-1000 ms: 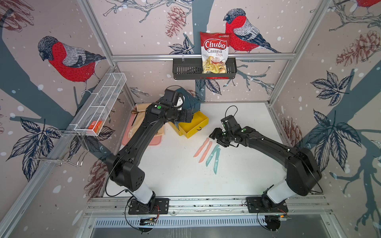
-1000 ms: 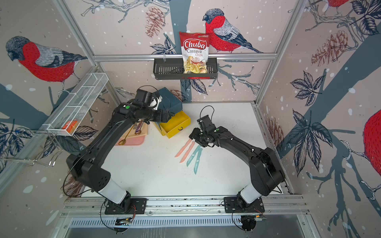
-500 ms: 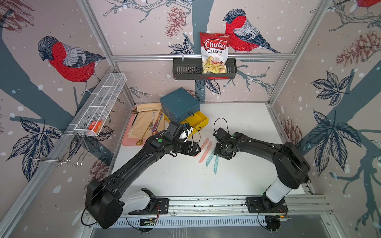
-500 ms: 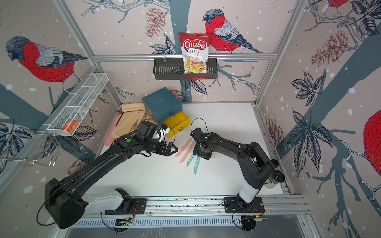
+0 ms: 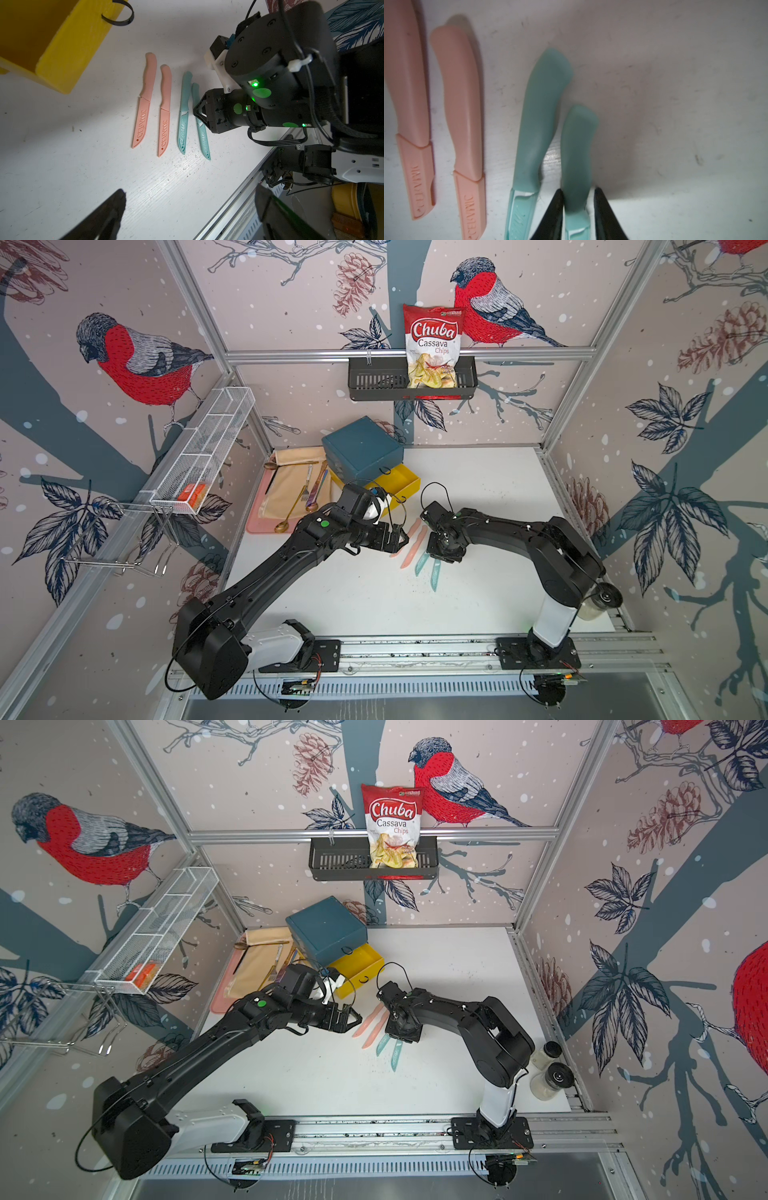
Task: Place the fruit knives into the drawer by color
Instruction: Pick up the fruit knife from the center of the board.
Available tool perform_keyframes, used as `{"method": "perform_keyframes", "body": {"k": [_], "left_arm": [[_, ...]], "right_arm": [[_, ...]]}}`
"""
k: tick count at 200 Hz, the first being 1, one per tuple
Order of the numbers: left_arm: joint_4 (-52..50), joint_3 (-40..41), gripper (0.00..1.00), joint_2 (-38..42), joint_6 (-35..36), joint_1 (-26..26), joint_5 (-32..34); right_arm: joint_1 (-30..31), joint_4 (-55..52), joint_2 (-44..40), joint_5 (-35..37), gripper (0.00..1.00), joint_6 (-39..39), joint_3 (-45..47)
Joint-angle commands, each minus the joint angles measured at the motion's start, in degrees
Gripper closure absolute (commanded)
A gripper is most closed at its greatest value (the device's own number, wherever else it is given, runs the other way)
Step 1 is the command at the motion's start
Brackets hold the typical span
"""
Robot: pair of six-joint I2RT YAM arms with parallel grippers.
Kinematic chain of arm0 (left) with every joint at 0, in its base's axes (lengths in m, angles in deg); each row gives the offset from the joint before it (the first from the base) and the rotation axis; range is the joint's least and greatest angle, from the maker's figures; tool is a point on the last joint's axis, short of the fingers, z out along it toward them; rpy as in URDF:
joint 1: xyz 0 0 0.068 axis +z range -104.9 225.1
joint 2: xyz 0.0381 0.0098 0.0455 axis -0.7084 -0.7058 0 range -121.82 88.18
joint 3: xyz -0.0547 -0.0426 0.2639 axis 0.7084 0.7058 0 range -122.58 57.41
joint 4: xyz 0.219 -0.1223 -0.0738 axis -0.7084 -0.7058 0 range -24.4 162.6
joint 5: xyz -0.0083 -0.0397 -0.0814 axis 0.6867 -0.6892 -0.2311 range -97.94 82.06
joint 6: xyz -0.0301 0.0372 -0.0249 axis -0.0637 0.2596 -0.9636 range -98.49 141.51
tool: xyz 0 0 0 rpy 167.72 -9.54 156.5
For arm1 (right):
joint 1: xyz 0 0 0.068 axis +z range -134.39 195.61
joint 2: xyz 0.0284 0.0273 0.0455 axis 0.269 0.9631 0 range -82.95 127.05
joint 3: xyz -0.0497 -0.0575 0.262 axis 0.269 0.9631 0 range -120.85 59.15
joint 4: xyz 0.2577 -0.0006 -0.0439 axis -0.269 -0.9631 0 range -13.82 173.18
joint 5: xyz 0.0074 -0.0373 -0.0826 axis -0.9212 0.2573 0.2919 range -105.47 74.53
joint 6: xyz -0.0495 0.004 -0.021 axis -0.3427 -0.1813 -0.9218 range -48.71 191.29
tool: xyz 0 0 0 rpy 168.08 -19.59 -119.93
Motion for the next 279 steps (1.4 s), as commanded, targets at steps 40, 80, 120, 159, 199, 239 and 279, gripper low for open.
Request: {"method": "perform_keyframes", "body": {"k": [40,80,120,159,199,239,279], "left_arm": [[2.7,-0.2,0.01,-0.9,1.0,-0.1,0.1],[3.0,-0.4,0.01,-1.2,1.3,-0.1,0.4],[2.9,-1.8,0.01,-2.2,2.1,-0.1,0.8],[2.1,-5.4,0.01,-4.5,3.9,0.1,2.1],[1.6,-9.8,0.01,-6.8,5.5,2.4,2.8],[1.3,-16.1,0.01,-9.4,7.0,8.0,1.8],[-1.3,-24.9,0.01,-14.3,9.4,9.7,3.1]], "right_arm": [[0.0,0.7,1.7,-1.0,0.93,-0.5,1.8],[-0.1,0.5,0.5,-1.2,1.00,-0.2,2.2],[-0.7,-1.2,-2.1,-1.4,1.00,0.3,1.2],[-1.8,-3.6,-6.1,-1.7,1.00,0.9,-0.6],[-3.6,-5.3,-10.6,-3.2,1.00,2.1,-3.7],[-5.4,3.8,-14.4,-10.0,1.00,6.7,-6.9],[-5.6,13.6,-11.0,-14.6,1.00,11.9,-16.0]]}}
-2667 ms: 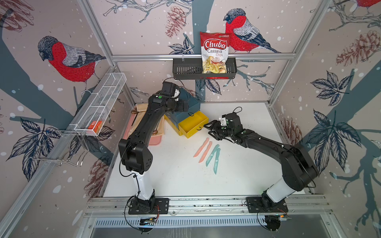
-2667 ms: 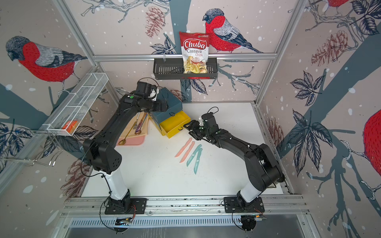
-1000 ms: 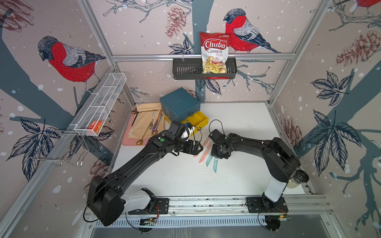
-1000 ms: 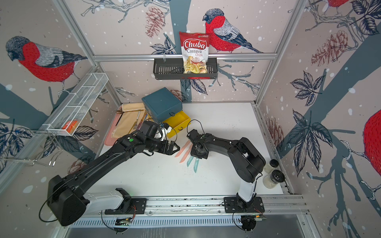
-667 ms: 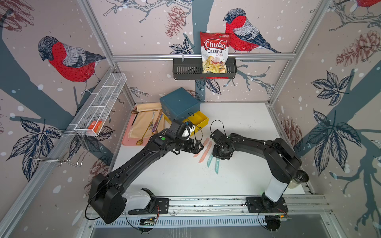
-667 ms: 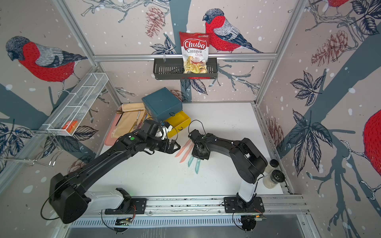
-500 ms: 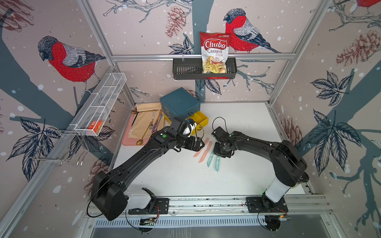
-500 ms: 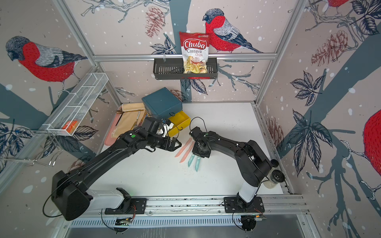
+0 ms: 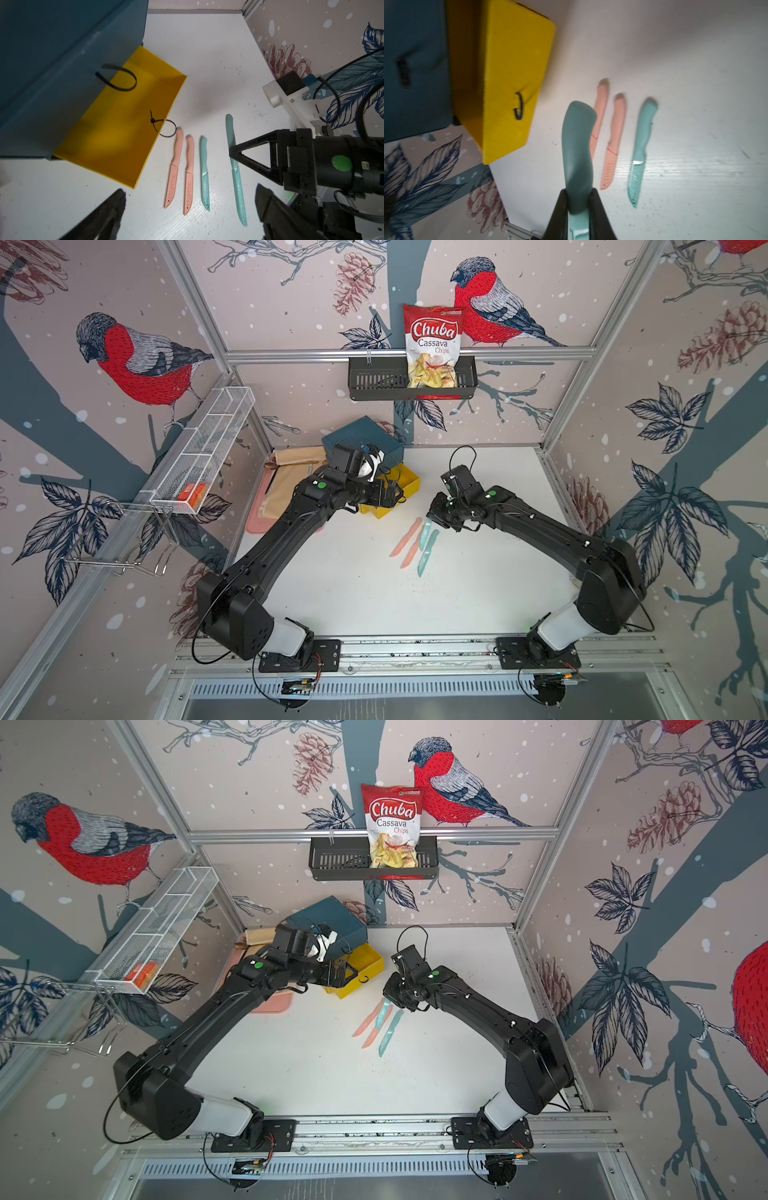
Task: Place the fruit knives into the drawer by color
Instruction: Pick up the fruit knife from the center of the board, then place the fruit knife in the drawer.
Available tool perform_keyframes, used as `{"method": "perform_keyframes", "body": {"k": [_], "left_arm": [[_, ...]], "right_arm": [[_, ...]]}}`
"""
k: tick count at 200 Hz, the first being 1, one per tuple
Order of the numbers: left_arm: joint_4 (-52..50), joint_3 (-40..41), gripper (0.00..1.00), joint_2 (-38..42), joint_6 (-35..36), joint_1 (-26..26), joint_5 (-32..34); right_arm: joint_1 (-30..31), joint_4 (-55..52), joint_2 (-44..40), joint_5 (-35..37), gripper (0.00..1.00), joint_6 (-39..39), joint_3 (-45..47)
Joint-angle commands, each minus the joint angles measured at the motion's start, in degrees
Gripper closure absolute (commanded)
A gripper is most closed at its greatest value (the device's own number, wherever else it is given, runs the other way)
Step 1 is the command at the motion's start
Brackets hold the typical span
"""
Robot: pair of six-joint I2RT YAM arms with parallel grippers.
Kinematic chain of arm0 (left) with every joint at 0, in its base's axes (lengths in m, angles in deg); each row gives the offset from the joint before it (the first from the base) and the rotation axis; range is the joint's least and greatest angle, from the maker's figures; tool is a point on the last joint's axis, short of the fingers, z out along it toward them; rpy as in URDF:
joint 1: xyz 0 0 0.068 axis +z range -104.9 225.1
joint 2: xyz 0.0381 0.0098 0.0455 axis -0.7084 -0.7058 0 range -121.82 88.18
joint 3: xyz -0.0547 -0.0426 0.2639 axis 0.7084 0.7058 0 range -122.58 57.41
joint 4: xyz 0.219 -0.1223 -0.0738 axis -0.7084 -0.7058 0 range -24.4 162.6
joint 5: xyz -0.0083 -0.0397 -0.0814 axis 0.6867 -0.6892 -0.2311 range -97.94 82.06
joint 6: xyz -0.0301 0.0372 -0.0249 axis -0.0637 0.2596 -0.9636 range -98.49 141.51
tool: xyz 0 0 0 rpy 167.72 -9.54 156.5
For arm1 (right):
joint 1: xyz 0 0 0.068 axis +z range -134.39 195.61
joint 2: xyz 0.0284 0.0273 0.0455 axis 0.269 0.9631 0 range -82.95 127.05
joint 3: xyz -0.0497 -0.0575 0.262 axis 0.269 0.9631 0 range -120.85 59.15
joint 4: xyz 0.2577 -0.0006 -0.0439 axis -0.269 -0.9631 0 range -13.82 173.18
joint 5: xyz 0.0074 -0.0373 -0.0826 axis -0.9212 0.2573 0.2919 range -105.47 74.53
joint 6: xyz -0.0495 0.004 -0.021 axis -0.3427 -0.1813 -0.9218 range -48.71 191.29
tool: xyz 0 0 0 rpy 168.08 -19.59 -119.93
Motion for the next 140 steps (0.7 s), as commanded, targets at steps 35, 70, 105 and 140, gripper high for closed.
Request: {"method": "perform_keyframes", "body": {"k": [35,70,105,140], "left_arm": [[-1.6,-8.4,0.01,-4.0,3.4,2.3,2.5],[-1.9,-10.9,0.01,-5.4,3.3,3.9,1.8],[-2.3,-10.9,0.01,-5.3,3.7,5.2,1.7],[-1.6,-9.6,0.01,-5.2,3.5,6.2,0.8]], "right_arm": [[-0.4,16.1,9.7,-8.4,1.00,7.5,-14.9],[-1.2,16.8,18.2,-11.4,0.97,8.6,-23.2],[-2.4,17.6,22.2,-12.7,0.93,9.2,-24.2],[-2.9,19.0,25.4,-13.8,0.63,8.9,-25.4]]}}
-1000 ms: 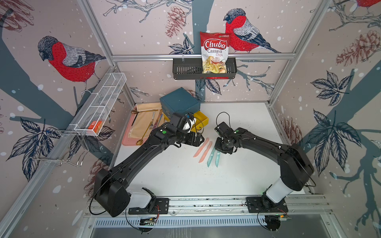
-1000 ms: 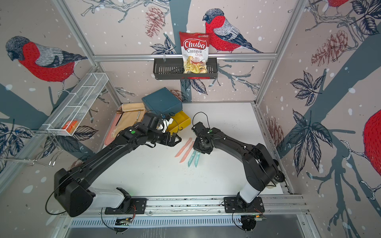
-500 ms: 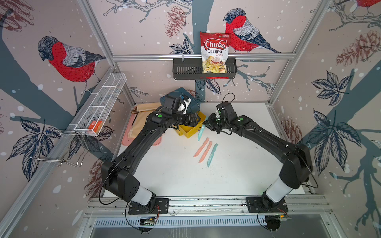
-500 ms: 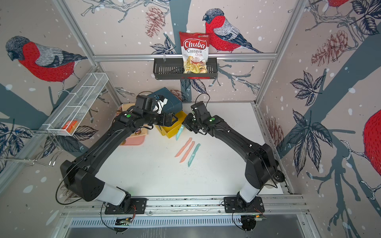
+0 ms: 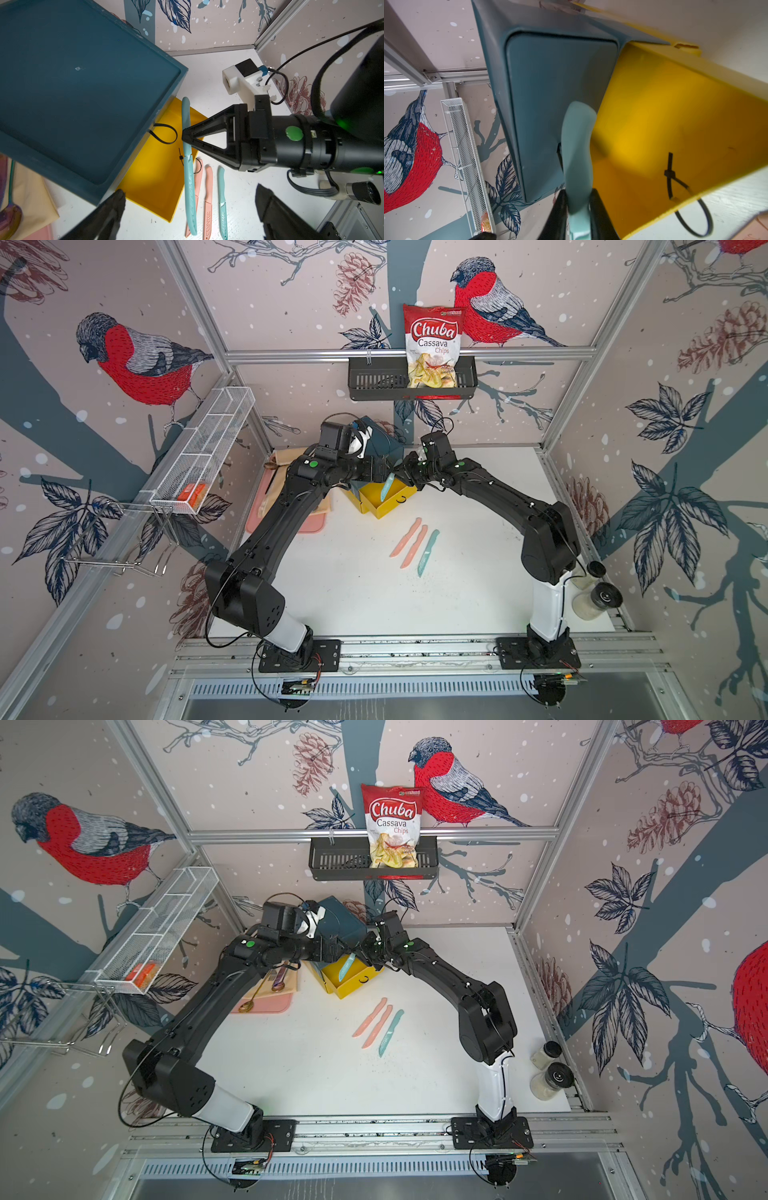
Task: Place the fruit knives into the drawer by color
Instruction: Place the fruit knife in the drawer.
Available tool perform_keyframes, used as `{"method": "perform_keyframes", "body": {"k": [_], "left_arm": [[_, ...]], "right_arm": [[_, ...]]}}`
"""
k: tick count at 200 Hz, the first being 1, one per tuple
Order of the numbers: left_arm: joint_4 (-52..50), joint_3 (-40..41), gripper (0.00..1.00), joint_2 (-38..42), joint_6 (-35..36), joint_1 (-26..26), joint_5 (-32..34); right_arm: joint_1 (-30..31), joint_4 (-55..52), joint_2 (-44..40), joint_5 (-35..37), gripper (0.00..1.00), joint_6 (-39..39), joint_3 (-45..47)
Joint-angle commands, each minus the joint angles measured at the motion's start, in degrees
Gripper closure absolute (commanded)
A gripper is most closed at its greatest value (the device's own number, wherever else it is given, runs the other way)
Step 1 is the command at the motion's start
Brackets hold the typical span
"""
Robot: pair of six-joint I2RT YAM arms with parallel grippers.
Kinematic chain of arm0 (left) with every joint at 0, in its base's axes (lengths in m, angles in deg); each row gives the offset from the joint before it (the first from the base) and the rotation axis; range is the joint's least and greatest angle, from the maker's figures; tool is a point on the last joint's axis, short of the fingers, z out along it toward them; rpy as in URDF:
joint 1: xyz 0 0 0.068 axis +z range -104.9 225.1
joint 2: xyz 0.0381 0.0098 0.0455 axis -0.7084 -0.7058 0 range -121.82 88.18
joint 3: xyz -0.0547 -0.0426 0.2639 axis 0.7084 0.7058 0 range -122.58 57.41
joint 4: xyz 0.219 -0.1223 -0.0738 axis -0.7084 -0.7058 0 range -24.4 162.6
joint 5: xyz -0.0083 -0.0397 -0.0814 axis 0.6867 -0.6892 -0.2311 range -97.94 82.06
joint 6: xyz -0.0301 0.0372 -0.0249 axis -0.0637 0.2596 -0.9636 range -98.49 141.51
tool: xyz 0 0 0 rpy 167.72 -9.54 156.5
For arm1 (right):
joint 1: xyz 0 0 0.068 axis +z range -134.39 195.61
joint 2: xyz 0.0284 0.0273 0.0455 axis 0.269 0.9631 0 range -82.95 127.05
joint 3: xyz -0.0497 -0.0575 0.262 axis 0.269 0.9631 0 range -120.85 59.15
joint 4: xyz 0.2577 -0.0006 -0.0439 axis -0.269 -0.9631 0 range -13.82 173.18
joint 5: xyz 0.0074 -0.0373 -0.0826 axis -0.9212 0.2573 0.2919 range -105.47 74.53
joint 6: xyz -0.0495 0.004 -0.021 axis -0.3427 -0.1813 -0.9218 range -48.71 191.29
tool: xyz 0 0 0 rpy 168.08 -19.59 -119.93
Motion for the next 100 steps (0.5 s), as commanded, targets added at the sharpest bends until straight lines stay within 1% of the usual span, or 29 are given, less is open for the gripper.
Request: {"method": "perform_keyframes", "body": {"k": [1,8,39,65,80,100], "left_arm": [[0.2,0.5,0.01,0.2,0.6,0.4,-0.7],[0.3,0.5,0.01,0.0,0.4,0.4,-0.9],[1.0,0.7,0.01,-0.4,-0.4,0.5,-2.2],[1.6,1.6,0.01,0.1,-1.2,0.5,-3.9],[2.2,3.4,0.01,1.0,-1.7,0.2,-5.9],[2.2,6.4,0.01,2.8,-1.4,-1.4,-6.6]], "right_arm": [[-0.3,2.9,1.4,-1.9,0.63,0.3,-1.0],[-0.4,4.1,1.7,-2.0,0.61,0.5,-0.9],[-1.0,8.1,1.8,-2.8,0.59,1.0,0.2],[-0.9,6.6,-1.7,-2.7,0.60,-0.6,3.0],[-0.6,4.1,-5.2,-2.1,0.61,-2.3,6.1],[0.6,-6.1,-8.6,0.2,0.62,-8.1,7.4]]}}
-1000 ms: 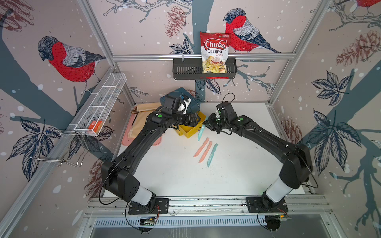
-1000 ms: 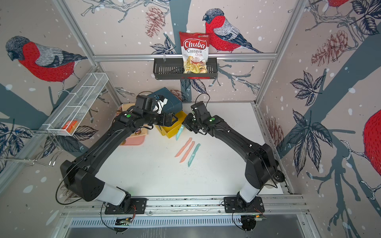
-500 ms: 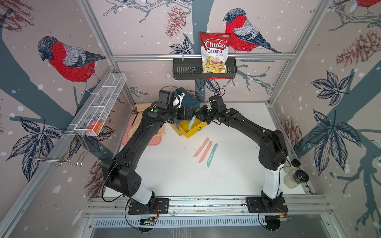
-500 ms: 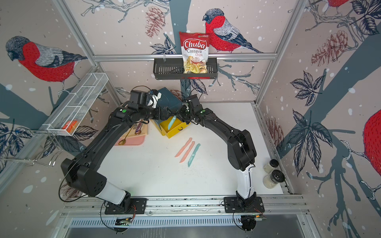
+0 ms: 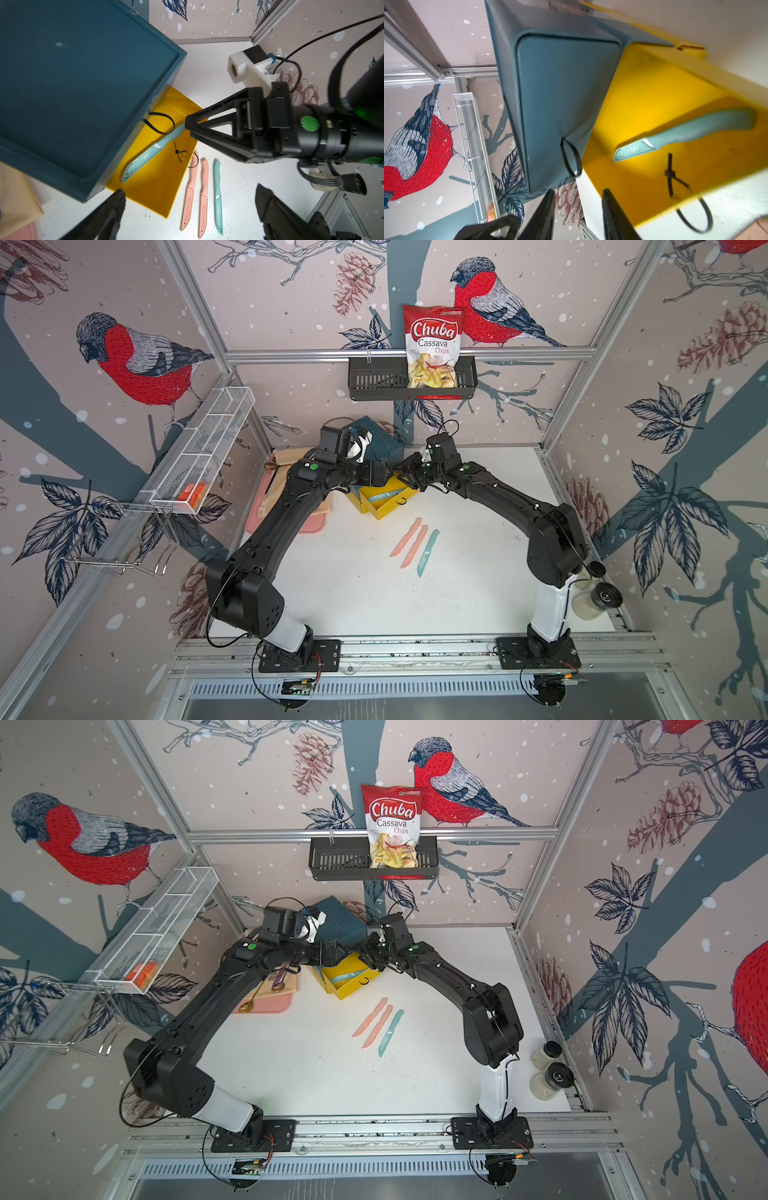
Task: Place the fruit knives into the drawer by color
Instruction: Place the fruit knife in the drawer, then pick up the fruit knife from the center of the board.
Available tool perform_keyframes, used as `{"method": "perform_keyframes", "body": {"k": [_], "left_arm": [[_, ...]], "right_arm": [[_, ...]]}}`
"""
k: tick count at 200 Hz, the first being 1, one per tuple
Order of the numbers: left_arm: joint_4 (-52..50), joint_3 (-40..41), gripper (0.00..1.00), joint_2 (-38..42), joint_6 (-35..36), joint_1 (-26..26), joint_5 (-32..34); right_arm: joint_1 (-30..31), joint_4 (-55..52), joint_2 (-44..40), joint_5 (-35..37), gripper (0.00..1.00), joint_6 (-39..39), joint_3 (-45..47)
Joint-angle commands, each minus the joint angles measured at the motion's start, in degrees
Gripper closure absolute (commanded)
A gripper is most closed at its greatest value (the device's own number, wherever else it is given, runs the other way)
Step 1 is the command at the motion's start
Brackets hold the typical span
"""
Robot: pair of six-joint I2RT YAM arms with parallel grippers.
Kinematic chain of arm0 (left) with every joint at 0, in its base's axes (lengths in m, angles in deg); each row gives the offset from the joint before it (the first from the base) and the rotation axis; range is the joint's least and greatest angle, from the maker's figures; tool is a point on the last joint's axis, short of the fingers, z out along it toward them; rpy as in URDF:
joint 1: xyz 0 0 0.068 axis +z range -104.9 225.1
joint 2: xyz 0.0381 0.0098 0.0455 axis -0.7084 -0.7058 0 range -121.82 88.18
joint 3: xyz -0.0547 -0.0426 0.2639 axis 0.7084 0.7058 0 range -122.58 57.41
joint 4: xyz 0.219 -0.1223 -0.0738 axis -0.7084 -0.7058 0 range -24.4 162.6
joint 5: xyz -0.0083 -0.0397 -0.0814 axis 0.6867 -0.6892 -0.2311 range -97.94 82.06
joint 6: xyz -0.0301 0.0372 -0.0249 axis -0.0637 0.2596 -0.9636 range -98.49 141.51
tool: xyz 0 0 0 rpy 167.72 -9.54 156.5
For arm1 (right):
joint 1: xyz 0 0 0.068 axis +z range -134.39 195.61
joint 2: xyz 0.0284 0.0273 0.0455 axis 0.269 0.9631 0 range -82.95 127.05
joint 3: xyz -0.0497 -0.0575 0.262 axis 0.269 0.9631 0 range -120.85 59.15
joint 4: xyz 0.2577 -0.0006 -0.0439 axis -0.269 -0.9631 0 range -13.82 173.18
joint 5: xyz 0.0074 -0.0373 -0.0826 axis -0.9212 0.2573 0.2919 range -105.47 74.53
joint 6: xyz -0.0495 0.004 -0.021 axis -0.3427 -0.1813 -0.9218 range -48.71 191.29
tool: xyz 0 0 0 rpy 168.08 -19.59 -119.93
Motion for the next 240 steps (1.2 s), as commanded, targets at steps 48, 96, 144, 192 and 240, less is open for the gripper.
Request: {"method": "perform_keyframes", "body": {"k": [48,96,144,192,240], "left_arm": [[5.1,14.7,0.01,8.1,-1.7,-9.1,-3.1],[11.7,26.3,0.01,13.6,-6.2,-13.3,-3.7],[11.4,28.3,0.01,14.9,-6.2,-14.4,-3.0],[9.9,27.4,0.01,15.2,-5.2,-14.4,-2.1],[9.7,28.5,0.01,16.3,-4.7,-14.4,-1.2]], "right_arm": [[6.7,-26.4,-11.5,14.9,0.63,-14.4,10.9],[8.6,-27.2,-14.9,20.1,0.62,-12.3,25.1],[8.7,-25.2,-7.8,20.6,0.64,-13.9,23.8],[7.8,-27.1,-1.5,22.5,0.65,-14.9,19.6],[6.6,-27.9,2.1,23.2,0.71,-16.1,18.9]]}}
